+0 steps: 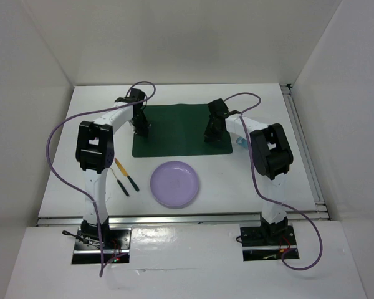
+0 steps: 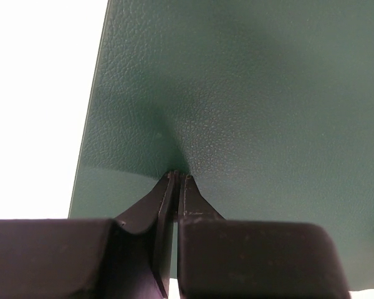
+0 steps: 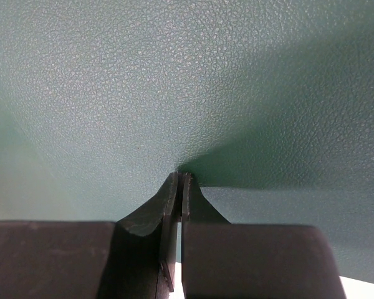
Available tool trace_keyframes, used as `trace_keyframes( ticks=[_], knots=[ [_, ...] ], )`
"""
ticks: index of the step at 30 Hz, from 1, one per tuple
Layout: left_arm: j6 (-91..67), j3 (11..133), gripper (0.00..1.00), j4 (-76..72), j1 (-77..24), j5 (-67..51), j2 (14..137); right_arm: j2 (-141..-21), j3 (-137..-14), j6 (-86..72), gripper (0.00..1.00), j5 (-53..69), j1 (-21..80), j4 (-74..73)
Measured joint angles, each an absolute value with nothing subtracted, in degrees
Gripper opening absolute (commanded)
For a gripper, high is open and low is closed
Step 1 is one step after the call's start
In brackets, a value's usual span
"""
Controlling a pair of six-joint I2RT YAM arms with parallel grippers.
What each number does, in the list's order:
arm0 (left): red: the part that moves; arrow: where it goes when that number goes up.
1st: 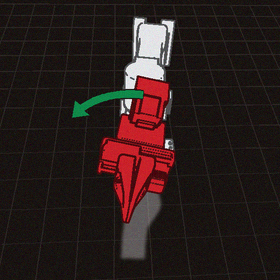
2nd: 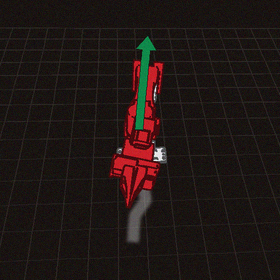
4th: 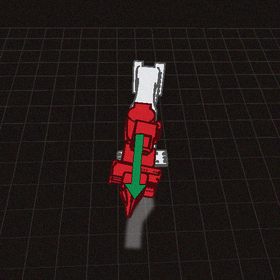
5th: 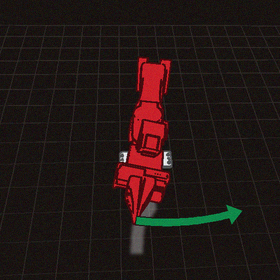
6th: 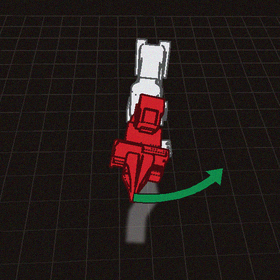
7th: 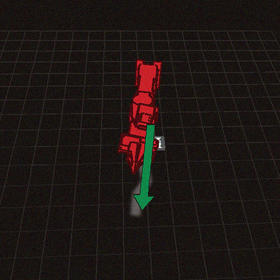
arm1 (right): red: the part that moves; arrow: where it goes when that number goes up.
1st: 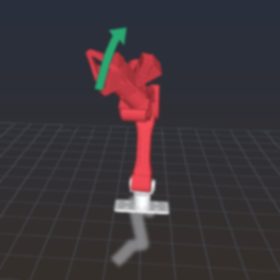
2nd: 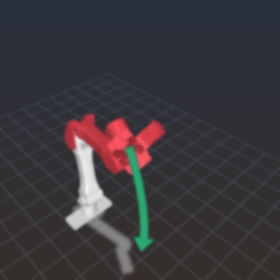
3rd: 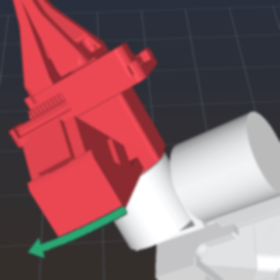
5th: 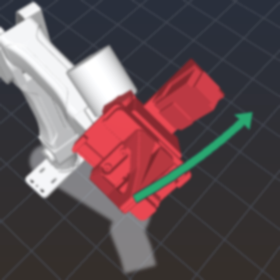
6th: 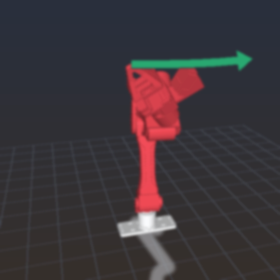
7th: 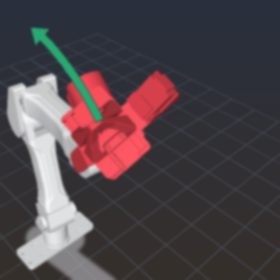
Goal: Set the dinner table for one person
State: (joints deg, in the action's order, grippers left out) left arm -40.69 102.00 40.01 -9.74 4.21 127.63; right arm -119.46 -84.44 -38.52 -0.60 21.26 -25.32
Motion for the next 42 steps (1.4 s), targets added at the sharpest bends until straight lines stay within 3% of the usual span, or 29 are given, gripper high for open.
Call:
trace_keyframes(
  ticks=[4,5,6,7,8,9,11,15,20,23,29,40,41,42],
  knots=[
    [-40.51,101.97,0.02,41.54,-9.76,5.41,127.11,-119.39,-84.47,-38.3,0.01,-0.45,21.26,-25.34],
    [-40.45,101.97,0.06,42.65,-9.65,6.61,126.8,-119.37,-84.53,-38.17,0.03,-0.47,21.26,-25.5],
    [-40.42,101.97,0.16,43.77,-9.47,7.6,126.43,-119.26,-84.82,-37.87,0.07,-0.62,21.26,-26.15],
    [-40.32,101.97,0.22,44.64,-9.28,8.38,125.89,-119.15,-85.21,-37.5,0.13,-0.91,21.26,-27.09],
    [-40.14,101.97,0.3,45.56,-9.1,9.15,125.14,-118.91,-85.52,-37.04,0.29,-1.06,21.26,-27.92],
    [-39.66,101.97,0.35,46.37,-8.99,9.72,124.14,-118.43,-85.69,-36.73,0.38,-1.17,21.43,-28.49],
    [-38.83,101.97,0.49,47.42,-8.64,10.68,121.19,-116.49,-85.95,-35.44,0.49,-1.45,21.69,-29.82],
    [-37.5,101.16,0.52,47.88,-8.49,11.55,111.24,-108.86,-84.75,-33.47,0.72,-1.45,23.31,-30.57],
    [-36.12,91.72,0.54,45.63,-8.49,10.17,95.81,-91.5,-69.91,-32.25,0.87,3.42,28.4,-27.27],
    [-35.83,83.77,0.55,44.99,-8.51,8.36,87.2,-84.62,-60.45,-32.12,0.88,8.29,32.32,-27.16],
    [-35.75,75.29,0.55,44.49,-9.19,5.34,81.71,-85.76,-52.56,-33.17,0.89,11.79,39.62,-26.68],
    [-35.24,74.63,0.55,43.11,-11.73,4.19,81.67,-93.47,-51.03,-34.37,0.55,14.46,41.43,-19.25],
    [-34.98,74.63,0.55,43.11,-11.73,4.19,81.67,-94.28,-50.96,-34.5,0.5,14.48,41.43,-18.96],
    [-34.87,74.63,0.55,43.09,-11.73,4.19,81.67,-94.89,-50.85,-34.72,0.38,14.52,41.43,-18.68]
  ],
)
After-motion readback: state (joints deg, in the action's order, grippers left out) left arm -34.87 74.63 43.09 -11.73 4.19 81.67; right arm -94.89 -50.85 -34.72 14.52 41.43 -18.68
